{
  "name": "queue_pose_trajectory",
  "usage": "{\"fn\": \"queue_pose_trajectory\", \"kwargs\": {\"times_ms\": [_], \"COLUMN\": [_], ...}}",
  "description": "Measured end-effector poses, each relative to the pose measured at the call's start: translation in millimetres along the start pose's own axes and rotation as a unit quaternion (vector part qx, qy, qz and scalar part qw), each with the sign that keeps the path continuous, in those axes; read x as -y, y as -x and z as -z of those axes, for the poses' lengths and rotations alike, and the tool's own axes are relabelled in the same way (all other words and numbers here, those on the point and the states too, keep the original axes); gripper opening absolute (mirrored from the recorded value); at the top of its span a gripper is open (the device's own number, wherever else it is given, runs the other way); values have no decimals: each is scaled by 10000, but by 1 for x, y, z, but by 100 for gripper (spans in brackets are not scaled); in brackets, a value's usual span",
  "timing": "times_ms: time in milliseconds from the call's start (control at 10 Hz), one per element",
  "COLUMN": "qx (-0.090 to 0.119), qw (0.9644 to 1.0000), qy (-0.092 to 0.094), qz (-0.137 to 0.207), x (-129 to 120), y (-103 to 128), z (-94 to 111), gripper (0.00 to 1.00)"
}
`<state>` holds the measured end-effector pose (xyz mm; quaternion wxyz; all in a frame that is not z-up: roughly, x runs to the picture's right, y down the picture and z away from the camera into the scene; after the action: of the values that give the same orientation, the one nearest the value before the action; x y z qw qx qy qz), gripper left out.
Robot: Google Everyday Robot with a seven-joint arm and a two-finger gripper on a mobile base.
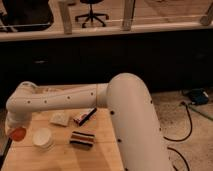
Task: Place apple in paper cup
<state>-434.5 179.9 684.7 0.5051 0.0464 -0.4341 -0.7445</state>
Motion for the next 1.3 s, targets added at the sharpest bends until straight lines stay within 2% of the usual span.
{"fn": "queue_pose_trajectory", "kwargs": {"times_ms": [100, 200, 300, 500, 1100, 1300], "qx": [-4, -24, -37, -84, -216, -209], "qw": [10000, 9998, 9996, 9987, 9951, 9944], "qy": [30, 78, 112, 211, 335, 296], "qz": [-29, -159, -245, -465, -909, -990], "x": [-1, -4, -7, -19, -58, -64], "y": [0, 2, 3, 10, 27, 30], "z": [1, 4, 8, 23, 57, 61], "gripper": [27, 14, 7, 0, 1, 16]}}
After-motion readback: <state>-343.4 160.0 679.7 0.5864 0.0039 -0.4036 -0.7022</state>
